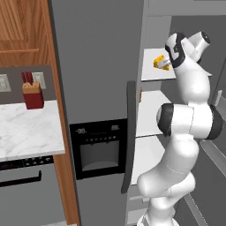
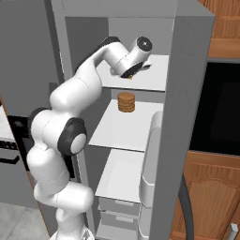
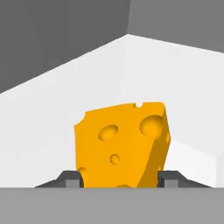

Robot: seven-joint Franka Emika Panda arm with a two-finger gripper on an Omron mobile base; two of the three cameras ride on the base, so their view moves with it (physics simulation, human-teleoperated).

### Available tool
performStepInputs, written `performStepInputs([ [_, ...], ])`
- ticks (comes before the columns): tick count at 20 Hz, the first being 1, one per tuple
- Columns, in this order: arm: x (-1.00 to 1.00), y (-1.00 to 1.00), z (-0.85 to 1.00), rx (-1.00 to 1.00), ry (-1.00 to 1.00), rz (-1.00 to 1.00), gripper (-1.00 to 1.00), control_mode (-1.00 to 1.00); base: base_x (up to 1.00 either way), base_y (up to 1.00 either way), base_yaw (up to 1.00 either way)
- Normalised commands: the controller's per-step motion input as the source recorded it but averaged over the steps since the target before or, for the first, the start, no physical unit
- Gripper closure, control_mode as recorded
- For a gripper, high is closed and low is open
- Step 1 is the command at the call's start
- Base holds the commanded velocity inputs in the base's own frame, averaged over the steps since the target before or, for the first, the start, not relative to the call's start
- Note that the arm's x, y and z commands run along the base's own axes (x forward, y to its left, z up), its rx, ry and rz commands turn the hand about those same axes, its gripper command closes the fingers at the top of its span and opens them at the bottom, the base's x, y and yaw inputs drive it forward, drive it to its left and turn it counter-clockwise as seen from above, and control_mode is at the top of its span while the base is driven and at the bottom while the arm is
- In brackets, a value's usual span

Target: Pick the cheese from the fridge and the cheese grater from the cabinet and place them next to the salad bowl.

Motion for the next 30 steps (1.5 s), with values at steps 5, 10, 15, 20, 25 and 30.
performStepInputs([
  [5, -0.69, -0.04, -0.21, 0.0, -0.18, 0.0, 1.0, -1.0, 0.0, 0.0, 0.0],
  [10, -0.54, 0.11, 0.15, 0.0, -0.05, 0.0, 1.0, -1.0, 0.0, 0.0, 0.0],
  [15, -0.55, 0.12, 0.34, -0.02, 0.06, 0.0, 1.0, -1.0, 0.0, 0.0, 0.0],
  [20, -0.56, 0.06, 0.31, -0.02, 0.14, 0.0, 1.0, -1.0, 0.0, 0.0, 0.0],
  [25, -0.73, 0.01, 0.14, 0.0, 0.01, -0.08, 1.0, -1.0, 0.0, 0.0, 0.0],
  [30, -0.74, 0.19, -0.03, 0.0, -0.01, -0.13, 1.0, -1.0, 0.0, 0.0, 0.0],
])
